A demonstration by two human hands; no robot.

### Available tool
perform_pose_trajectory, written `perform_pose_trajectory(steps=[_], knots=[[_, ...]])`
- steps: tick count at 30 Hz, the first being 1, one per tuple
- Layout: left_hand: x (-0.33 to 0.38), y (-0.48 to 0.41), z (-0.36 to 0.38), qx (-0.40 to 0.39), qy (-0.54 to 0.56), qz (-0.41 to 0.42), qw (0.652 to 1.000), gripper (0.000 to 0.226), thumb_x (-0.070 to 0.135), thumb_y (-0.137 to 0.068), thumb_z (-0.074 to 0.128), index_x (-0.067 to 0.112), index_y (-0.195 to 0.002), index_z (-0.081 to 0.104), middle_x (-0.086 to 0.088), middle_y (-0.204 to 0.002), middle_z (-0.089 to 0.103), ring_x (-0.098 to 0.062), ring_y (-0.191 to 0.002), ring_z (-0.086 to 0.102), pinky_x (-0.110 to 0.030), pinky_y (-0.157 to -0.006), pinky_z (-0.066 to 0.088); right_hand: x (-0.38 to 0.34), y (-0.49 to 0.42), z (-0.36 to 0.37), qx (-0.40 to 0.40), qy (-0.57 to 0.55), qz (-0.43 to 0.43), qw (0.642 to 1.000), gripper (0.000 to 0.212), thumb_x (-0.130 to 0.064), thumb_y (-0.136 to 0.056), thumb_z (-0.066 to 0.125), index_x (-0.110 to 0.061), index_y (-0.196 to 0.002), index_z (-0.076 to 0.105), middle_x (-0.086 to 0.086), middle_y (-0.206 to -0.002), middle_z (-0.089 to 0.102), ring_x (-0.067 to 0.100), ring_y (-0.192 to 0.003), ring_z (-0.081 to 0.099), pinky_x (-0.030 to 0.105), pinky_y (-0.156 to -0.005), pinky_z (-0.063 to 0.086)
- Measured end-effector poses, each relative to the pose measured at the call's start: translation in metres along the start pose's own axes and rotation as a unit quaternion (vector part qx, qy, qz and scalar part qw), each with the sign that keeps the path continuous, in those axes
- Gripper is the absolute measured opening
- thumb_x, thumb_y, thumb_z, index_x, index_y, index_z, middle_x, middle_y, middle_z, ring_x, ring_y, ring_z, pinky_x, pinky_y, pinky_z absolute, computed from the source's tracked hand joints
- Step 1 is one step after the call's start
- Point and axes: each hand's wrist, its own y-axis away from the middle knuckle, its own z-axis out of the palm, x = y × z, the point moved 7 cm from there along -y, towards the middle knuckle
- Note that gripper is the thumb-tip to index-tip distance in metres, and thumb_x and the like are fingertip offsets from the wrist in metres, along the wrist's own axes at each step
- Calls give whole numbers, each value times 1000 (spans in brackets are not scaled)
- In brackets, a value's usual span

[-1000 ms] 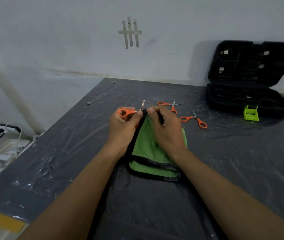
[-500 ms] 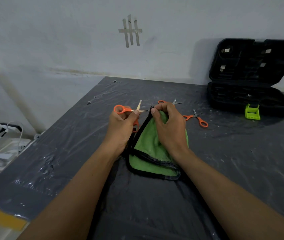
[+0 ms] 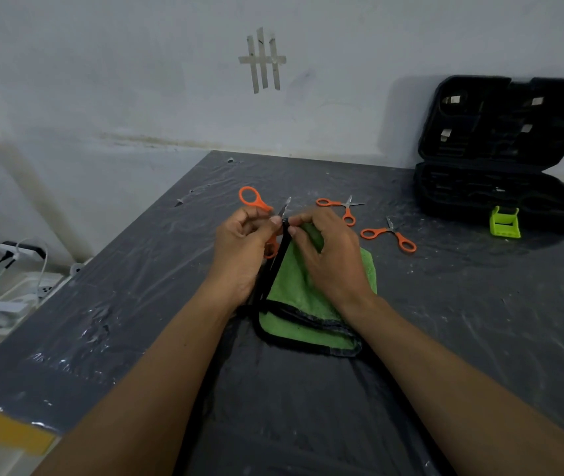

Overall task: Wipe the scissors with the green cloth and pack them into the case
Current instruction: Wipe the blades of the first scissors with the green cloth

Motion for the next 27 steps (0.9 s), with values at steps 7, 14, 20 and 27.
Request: perform_pose_trajectory(steps=[7, 14, 20, 27], knots=[[-2, -1, 0, 18, 4, -8, 1000, 17, 2, -89, 57, 15, -79, 55, 1, -73, 63, -9, -70, 63, -22, -55, 48, -1, -1, 0, 12, 12, -16, 1000, 6, -3, -85, 66, -6, -91, 67, 6, -89, 66, 4, -84, 54, 5, -78, 38], [3, 3, 6, -6, -11, 16, 1000, 16, 3, -93, 51, 11, -80, 58, -3, -73, 62, -7, -64, 59, -20, -57, 49, -6, -1, 2, -7, 20, -34, 999, 5, -3, -85, 66, -5, -90, 68, 7, -89, 65, 10, -85, 55, 12, -78, 40], [7, 5, 6, 14, -68, 58, 996, 12, 4, -93, 54, 11, -86, 60, -2, -75, 63, 4, -56, 58, -12, -53, 47, -5, -1, 3, -10, 24, -26, 999, 5, -6, -86, 66, -6, -90, 68, 7, -90, 64, 10, -85, 55, 12, -78, 41], [3, 4, 7, 1, -132, 87, 987, 7, 5, -92, 56, 7, -93, 63, -3, -83, 68, 2, -65, 61, -13, -61, 47, 3, -3, 0, 16, 29, 4, 999, 4, -6, -84, 68, -7, -87, 69, 6, -86, 66, 1, -81, 50, 2, -76, 34]])
